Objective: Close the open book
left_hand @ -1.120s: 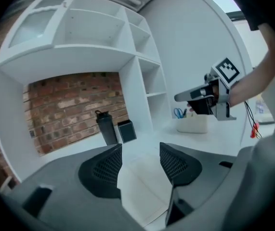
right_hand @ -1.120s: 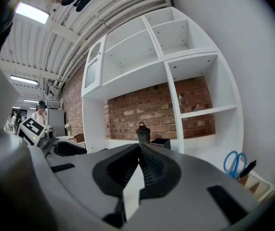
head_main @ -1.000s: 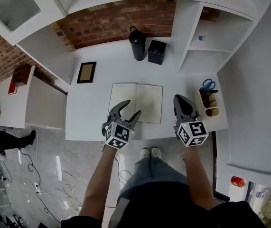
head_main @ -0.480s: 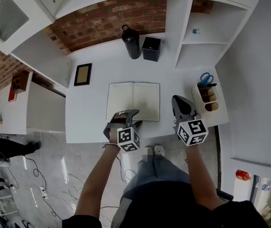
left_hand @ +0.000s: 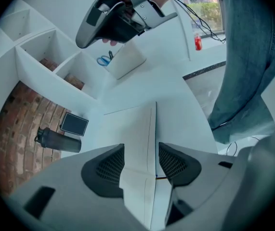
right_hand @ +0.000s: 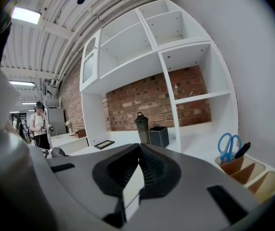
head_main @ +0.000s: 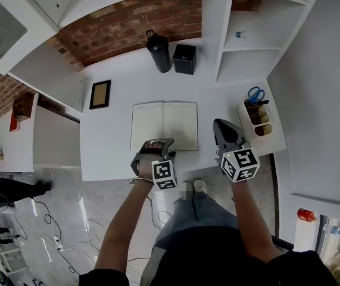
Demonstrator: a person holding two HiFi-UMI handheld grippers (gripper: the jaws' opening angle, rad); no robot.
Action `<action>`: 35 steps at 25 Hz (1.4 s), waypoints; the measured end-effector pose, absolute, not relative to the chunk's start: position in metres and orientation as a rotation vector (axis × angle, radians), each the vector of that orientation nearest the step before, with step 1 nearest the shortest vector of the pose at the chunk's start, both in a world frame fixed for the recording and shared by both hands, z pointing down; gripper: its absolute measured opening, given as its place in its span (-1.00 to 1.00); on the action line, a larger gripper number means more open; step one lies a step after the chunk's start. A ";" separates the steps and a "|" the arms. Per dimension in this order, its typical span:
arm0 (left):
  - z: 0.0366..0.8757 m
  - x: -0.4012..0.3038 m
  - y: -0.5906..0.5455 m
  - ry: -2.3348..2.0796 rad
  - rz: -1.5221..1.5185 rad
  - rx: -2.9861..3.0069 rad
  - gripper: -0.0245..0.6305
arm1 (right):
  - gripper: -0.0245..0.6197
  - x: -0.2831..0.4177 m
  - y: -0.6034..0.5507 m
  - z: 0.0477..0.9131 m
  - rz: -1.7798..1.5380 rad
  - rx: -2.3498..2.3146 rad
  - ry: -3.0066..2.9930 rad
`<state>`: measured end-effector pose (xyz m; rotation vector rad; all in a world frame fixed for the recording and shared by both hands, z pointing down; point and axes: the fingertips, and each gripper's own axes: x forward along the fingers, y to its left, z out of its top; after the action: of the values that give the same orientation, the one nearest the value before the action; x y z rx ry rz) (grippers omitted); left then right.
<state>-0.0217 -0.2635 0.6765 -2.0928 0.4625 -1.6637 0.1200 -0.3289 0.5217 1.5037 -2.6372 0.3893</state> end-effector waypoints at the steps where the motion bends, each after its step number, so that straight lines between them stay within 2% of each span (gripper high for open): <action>1: 0.678 -0.023 -0.265 0.462 -1.673 -2.075 -0.25 | -0.92 0.120 -0.329 0.522 0.391 1.503 -2.636; 21: 0.693 -0.025 -0.272 0.443 -1.751 -2.005 -0.29 | -0.92 0.123 -0.327 0.532 0.420 1.503 -2.611; 35: 0.700 -0.025 -0.262 0.372 -1.769 -1.955 -0.66 | -0.92 0.119 -0.327 0.535 0.435 1.498 -2.604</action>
<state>-0.0252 -0.2621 0.6997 -1.9552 0.3722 -1.7694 0.1186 -0.3267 0.5348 1.4984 -2.6043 0.4349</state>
